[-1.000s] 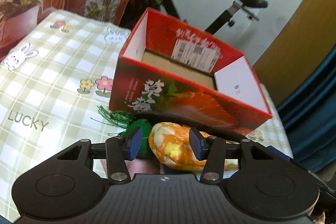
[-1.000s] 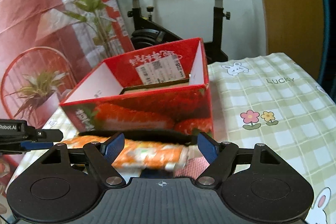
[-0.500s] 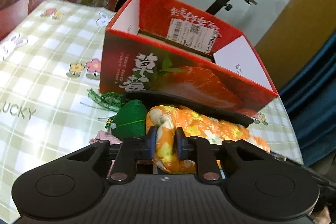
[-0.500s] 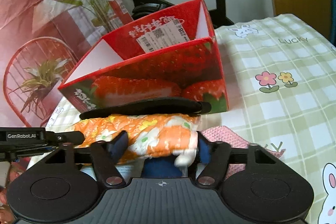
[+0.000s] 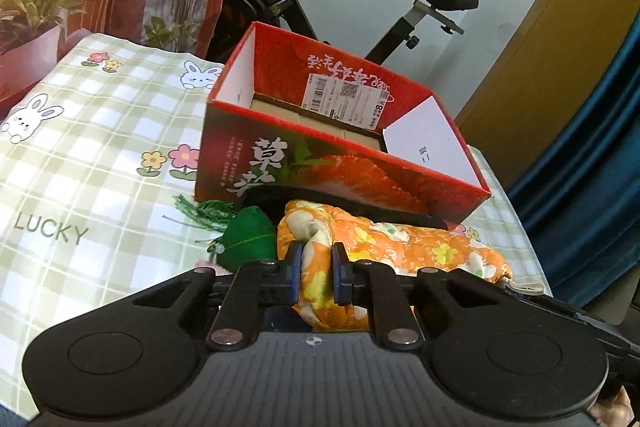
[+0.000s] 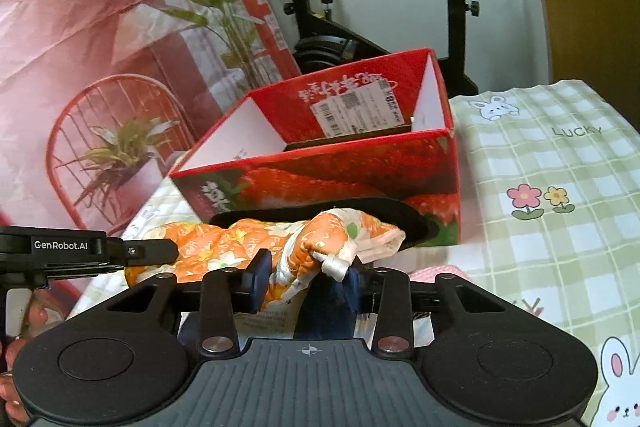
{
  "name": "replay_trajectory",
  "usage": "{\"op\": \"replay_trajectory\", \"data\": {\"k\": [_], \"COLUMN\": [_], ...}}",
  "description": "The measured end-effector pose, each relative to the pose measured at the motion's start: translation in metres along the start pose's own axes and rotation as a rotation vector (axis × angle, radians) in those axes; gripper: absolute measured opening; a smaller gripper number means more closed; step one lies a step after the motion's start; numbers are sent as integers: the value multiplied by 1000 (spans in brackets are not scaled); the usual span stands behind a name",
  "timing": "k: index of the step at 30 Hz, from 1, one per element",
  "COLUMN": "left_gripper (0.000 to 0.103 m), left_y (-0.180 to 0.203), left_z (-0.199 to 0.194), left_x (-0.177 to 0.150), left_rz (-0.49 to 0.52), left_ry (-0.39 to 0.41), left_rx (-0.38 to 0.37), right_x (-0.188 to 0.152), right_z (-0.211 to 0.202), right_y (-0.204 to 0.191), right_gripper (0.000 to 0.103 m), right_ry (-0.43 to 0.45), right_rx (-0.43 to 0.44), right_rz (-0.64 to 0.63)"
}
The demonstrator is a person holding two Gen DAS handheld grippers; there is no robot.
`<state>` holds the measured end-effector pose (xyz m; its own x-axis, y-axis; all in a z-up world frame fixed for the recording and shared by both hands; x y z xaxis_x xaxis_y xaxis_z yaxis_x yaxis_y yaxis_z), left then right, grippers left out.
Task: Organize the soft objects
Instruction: 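Grasp the orange floral oven mitt with the left gripper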
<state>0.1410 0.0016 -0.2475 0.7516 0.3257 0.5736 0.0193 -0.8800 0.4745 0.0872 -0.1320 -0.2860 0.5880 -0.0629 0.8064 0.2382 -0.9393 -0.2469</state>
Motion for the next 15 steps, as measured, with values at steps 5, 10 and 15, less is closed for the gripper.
{"op": "replay_trajectory", "data": {"k": [5,10,15], "left_gripper": [16,16,16], "left_y": [-18,-42,-47], "left_z": [2,20,28], "left_x": [-12,-26,-30], "left_rz": [-32,-97,-99], "left_ry": [-28,-86,-106], "left_rx": [24,68,78], "right_x": [-11,-20,-22], "right_z": [0,1,6], "right_y": [-5,1,10], "right_gripper": [39,45,45], "right_ry": [-33,-49,-52], "right_rx": [22,0,-2], "right_rz": [17,46,79]}}
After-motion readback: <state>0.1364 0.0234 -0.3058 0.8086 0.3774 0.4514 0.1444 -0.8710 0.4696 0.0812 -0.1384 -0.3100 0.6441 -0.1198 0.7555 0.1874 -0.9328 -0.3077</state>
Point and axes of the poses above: each gripper's, at about its wrist camera, not at the fingertips, and z roughly the way its jaws point, y to its right, x to its top, the point moved 8 cm from there along z, roughly the way its jaws point, and after that the axes turned 13 degrees about -z, right-handed, at the moved point
